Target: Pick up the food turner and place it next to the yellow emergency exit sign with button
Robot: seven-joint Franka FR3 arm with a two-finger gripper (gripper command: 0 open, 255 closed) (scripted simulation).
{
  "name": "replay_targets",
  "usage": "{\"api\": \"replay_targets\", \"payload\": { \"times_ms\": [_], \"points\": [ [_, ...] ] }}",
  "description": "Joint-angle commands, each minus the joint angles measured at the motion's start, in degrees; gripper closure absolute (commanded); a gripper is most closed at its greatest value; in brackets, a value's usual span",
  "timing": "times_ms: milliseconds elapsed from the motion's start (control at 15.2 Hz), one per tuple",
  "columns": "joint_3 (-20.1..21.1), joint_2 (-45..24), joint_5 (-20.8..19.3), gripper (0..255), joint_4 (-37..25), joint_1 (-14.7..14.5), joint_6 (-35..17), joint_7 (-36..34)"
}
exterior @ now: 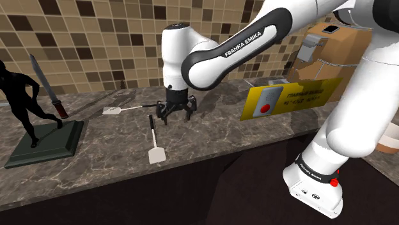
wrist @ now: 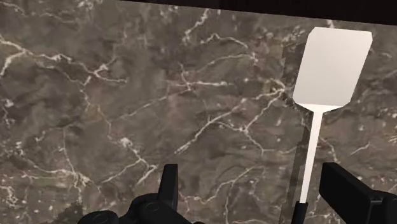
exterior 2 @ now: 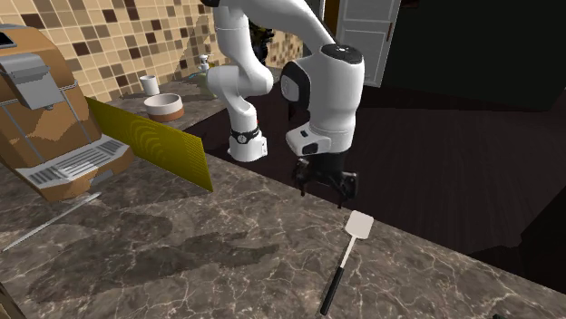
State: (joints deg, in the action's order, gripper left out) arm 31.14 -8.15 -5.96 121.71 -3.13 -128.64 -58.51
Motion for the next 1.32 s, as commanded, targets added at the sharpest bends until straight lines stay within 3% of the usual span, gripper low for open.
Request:
{"api": "replay_targets", "payload": {
  "times_ms": [0, 462, 1254],
  "points": [
    [-0.54, -5.36, -4.35, 0, -4.23, -1.54, -0.66, -4.60],
    [-4.93, -20.98, -14.13, 0, -20.58, -9.22, 0.78, -14.94],
    [-6.47, -24.62, -16.20, 0, -20.06, -10.11, -3.15, -16.18]
  ]
}}
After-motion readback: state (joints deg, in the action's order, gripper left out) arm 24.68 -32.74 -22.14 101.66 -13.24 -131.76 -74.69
